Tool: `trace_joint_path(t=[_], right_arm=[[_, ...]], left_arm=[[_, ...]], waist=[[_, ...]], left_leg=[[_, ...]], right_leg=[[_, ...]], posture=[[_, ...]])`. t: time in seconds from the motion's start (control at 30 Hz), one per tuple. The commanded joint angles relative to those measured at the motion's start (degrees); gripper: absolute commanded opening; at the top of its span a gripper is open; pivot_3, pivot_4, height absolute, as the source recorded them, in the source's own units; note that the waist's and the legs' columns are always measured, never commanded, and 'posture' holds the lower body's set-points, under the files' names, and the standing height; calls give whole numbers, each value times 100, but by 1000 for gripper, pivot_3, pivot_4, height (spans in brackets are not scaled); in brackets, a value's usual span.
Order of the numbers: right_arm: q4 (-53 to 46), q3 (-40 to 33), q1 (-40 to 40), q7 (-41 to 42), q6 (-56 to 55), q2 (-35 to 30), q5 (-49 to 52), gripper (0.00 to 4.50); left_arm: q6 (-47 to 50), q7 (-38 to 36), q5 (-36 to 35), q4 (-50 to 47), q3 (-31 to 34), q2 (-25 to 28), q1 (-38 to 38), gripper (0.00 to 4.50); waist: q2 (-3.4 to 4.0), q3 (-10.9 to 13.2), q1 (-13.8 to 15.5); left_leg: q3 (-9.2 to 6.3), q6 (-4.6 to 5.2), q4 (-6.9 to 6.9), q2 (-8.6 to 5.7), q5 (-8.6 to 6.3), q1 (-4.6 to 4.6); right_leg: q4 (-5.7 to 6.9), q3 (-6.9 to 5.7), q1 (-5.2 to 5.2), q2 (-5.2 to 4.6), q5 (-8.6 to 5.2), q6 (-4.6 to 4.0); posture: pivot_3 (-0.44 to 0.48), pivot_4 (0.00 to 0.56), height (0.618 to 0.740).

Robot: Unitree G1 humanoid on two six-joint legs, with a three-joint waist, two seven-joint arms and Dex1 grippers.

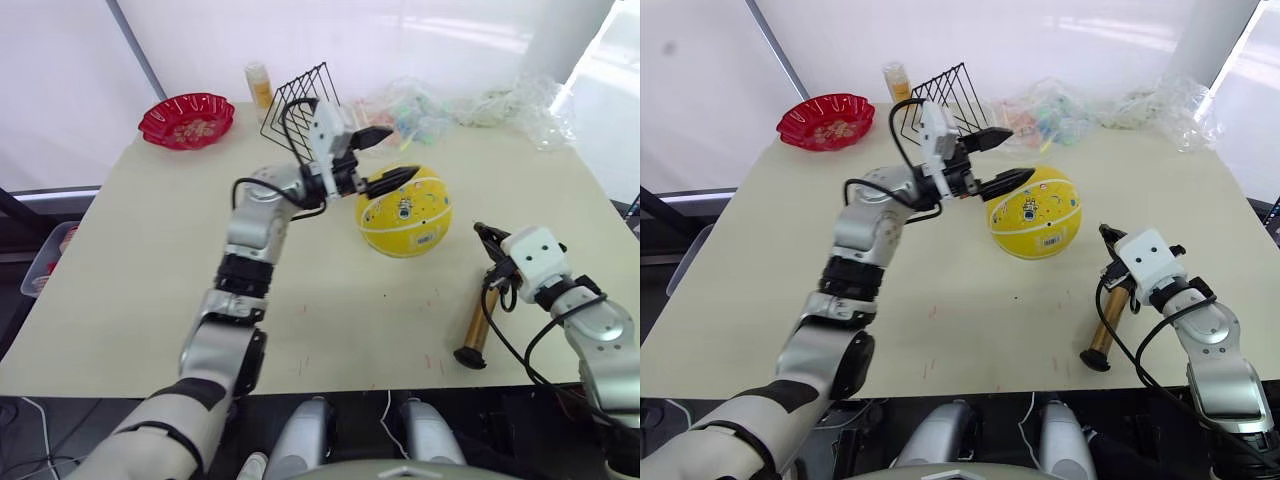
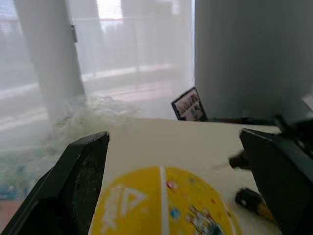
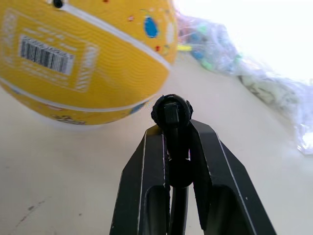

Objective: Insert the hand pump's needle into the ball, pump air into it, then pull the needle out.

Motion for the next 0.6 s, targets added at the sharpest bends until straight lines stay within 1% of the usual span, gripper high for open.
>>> trace_joint_path(t=[0.03,0.1,0.23,0.33,0.4,0.5,0.6], right_arm=[[32,-148,-99,-67,-131,68,127,68],[132,-162,-189,-89,-131,119,184,68],[329,-201,-349,-100,-141,149,281,68],[653,-257,-683,-128,-153,138,363,68],[826,-272,-860,-135,-175,135,400,68],[1170,-265,-1165,-140,-245,144,426,68],[1424,-263,-1387,-131,-310,140,456,68]], left_arm=[[245,-495,-273,-770,53,546,345,4500],[355,-699,-382,-1033,106,907,660,4500],[585,-1006,-761,-1521,270,1344,1168,4500],[645,-1335,-1091,-2021,580,1832,1958,4500],[724,-1341,-1269,-2171,729,1988,2239,4500],[575,-1459,-1316,-2251,899,2233,2737,4500],[512,-1430,-1387,-2333,999,2305,2950,4500]], waist=[[-3,2,-18],[-6,6,-34],[-15,12,-45],[-15,13,-118],[-15,17,-119],[-11,25,-64],[-9,28,-20]], left_leg=[[4,1,0,0,-1,3],[15,5,0,1,-3,24],[38,16,-3,3,-10,60],[39,16,-2,5,-11,64],[31,14,-4,8,-11,67],[9,14,-5,15,-11,66],[-4,22,-7,17,-15,66]], right_leg=[[0,7,0,2,1,1],[4,45,1,14,3,1],[26,83,10,19,6,0],[34,85,9,17,6,-1],[46,82,7,18,5,-4],[63,59,6,22,6,-20],[67,43,10,22,13,-33]], posture=[[0,150,737],[0,150,737],[0,150,737],[0,150,737],[0,150,737],[0,150,737],[0,150,737]])
